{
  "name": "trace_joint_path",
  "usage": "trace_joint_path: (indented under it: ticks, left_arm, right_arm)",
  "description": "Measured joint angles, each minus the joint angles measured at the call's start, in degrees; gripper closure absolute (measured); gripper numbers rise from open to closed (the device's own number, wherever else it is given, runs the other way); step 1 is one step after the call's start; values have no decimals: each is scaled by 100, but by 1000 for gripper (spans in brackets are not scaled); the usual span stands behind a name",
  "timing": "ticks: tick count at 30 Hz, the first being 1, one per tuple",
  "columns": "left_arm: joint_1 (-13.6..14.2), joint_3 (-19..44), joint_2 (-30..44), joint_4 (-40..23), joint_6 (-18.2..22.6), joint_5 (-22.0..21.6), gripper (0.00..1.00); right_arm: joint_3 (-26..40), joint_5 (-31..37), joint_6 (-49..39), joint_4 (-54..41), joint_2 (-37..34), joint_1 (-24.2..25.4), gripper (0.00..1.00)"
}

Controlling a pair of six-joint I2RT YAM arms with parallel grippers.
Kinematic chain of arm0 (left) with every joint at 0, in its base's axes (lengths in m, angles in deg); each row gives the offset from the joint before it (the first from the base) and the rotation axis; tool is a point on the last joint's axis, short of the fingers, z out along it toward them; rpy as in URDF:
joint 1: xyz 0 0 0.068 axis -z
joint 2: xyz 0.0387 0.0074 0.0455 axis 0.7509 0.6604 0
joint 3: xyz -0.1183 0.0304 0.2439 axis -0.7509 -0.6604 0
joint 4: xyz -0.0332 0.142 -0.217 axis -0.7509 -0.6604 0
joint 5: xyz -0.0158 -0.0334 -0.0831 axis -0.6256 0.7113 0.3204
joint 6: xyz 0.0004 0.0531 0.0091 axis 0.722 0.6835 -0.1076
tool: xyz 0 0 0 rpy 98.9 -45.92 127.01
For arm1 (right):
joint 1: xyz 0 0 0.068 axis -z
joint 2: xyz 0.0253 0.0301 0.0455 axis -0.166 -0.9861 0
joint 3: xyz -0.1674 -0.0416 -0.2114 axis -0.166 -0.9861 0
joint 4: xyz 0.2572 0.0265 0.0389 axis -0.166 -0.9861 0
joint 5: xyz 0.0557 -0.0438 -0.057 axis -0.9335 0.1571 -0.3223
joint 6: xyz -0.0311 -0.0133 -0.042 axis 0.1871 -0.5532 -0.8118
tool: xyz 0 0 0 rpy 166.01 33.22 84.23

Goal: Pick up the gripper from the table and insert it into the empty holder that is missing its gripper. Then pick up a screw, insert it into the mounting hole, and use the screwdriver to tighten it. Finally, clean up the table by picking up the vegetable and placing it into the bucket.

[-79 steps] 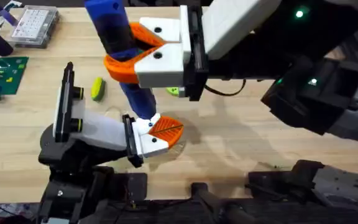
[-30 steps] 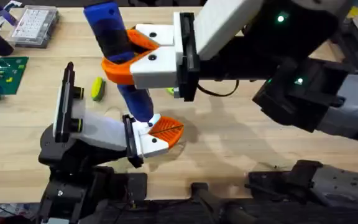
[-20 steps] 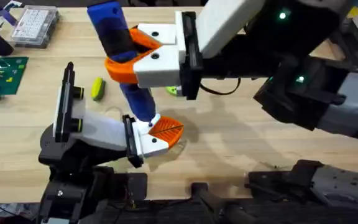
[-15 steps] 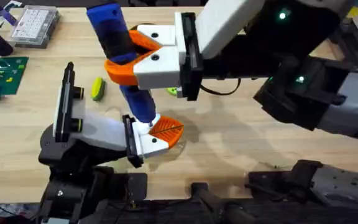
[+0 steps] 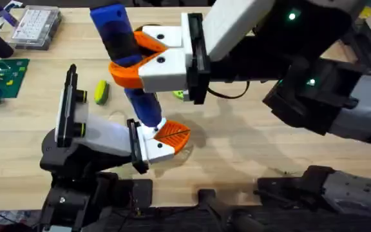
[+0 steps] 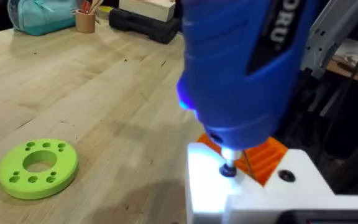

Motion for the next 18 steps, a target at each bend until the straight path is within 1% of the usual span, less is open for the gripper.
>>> trace_joint_path:
  ticks: [18]
  left_arm:
    - [0, 0, 0, -6, -2, 33, 986]
  right_arm:
    - [0, 2, -90, -121, -2, 2, 975]
